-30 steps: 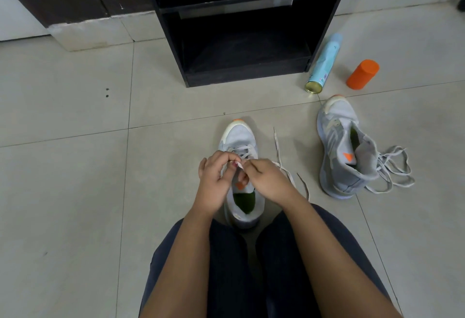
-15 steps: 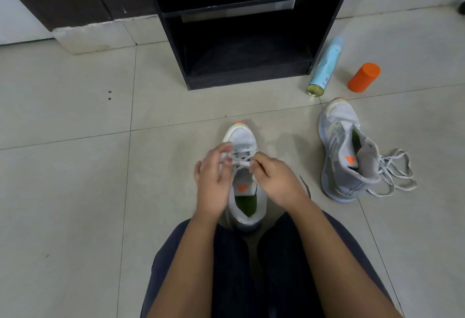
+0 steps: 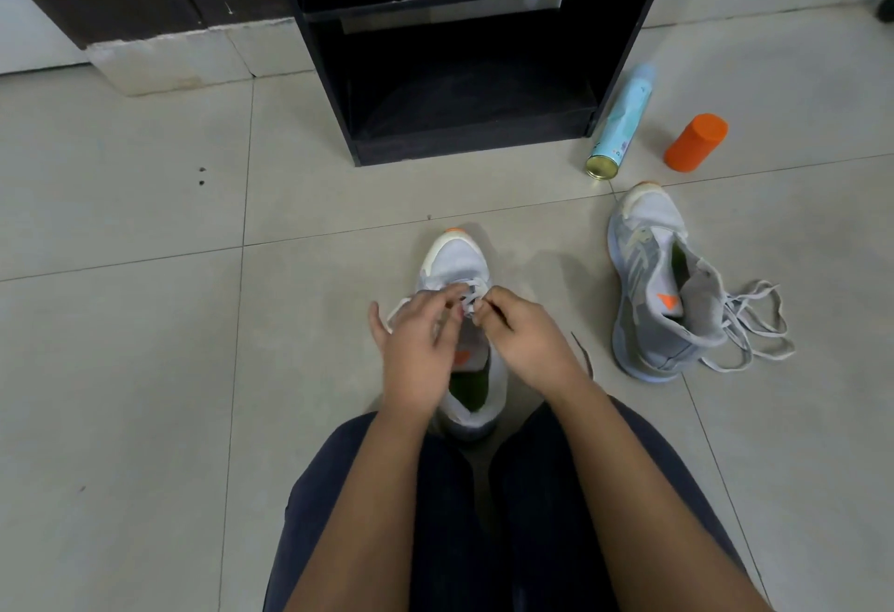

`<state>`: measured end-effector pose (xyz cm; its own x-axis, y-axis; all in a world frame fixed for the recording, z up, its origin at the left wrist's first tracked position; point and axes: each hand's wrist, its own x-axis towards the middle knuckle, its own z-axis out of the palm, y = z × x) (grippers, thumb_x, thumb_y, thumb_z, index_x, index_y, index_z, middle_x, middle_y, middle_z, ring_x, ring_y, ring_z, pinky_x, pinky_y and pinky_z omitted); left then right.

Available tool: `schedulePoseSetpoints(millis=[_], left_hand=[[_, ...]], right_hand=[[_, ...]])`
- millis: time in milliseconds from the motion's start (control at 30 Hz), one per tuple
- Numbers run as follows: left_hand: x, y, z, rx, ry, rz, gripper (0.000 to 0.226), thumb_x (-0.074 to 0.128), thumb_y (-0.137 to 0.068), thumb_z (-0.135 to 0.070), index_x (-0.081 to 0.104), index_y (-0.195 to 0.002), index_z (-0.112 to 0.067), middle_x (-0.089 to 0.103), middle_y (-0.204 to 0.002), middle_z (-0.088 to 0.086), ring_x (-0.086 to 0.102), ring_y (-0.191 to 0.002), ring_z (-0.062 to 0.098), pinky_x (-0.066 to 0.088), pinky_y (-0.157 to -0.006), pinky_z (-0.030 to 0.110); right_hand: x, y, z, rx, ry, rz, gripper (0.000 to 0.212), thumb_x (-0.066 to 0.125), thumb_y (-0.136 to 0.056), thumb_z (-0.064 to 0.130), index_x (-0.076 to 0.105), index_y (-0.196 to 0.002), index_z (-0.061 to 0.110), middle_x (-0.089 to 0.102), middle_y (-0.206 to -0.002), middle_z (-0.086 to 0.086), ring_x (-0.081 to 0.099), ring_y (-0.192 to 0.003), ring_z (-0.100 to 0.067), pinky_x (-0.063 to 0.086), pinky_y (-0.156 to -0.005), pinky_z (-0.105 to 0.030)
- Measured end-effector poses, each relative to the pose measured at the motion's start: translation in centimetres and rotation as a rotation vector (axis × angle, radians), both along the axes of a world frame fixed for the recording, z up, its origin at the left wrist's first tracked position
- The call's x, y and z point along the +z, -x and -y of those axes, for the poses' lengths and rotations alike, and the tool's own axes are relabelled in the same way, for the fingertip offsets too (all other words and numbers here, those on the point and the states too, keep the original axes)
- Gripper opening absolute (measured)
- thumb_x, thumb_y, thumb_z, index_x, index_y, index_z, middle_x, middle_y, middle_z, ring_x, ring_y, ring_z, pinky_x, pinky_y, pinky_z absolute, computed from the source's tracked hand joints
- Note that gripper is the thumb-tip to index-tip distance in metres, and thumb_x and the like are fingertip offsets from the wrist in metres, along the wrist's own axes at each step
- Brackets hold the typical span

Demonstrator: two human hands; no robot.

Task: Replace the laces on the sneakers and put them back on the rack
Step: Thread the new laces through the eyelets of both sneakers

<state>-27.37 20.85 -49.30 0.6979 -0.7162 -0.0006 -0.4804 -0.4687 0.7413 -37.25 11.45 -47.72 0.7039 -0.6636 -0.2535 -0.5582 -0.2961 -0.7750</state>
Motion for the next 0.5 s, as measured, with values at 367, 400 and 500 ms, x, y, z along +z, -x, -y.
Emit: schedulePoseSetpoints(millis=[367,400,500], left_hand=[[-0.2,0.3,0.0,-0.069,-0.082,0.108,0.021,0.052,-0.095,-0.034,0.066,-0.11,-0.039,0.064,-0.113,-0.02,0.053,-0.111,0.0,-0.012,-0.111,0.046],[-0.2,0.5,0.1,-0.07,-0.064,0.113,0.019,0.054,-0.094,-0.033,0.069,-0.105,-0.037,0.066,-0.107,-0.018,0.056,-0.108,0.002,-0.01,-0.112,0.047],[-0.3,0.5,0.3,0.016,-0.008,0.078,0.014,0.061,-0.091,-0.031,0.073,-0.096,-0.036,0.068,-0.098,-0.016,0.058,-0.099,0.002,-0.003,-0.113,0.047]], right_hand=[[-0.8,0.6,0.9,-0.276,-0.271,0.227,0.013,0.068,-0.086,0.009,0.067,-0.083,0.022,0.071,-0.078,0.007,0.066,-0.077,-0.005,0.049,-0.074,-0.018],[-0.7,0.5,0.8,-0.323,-0.288,0.261,0.015,0.071,-0.083,0.008,0.064,-0.083,0.022,0.07,-0.073,0.006,0.065,-0.071,-0.004,0.048,-0.07,-0.014],[-0.8,0.4,0.7,-0.385,-0.356,0.288,0.017,0.074,-0.082,0.012,0.058,-0.081,0.017,0.068,-0.068,0.003,0.063,-0.063,-0.004,0.048,-0.066,-0.018]])
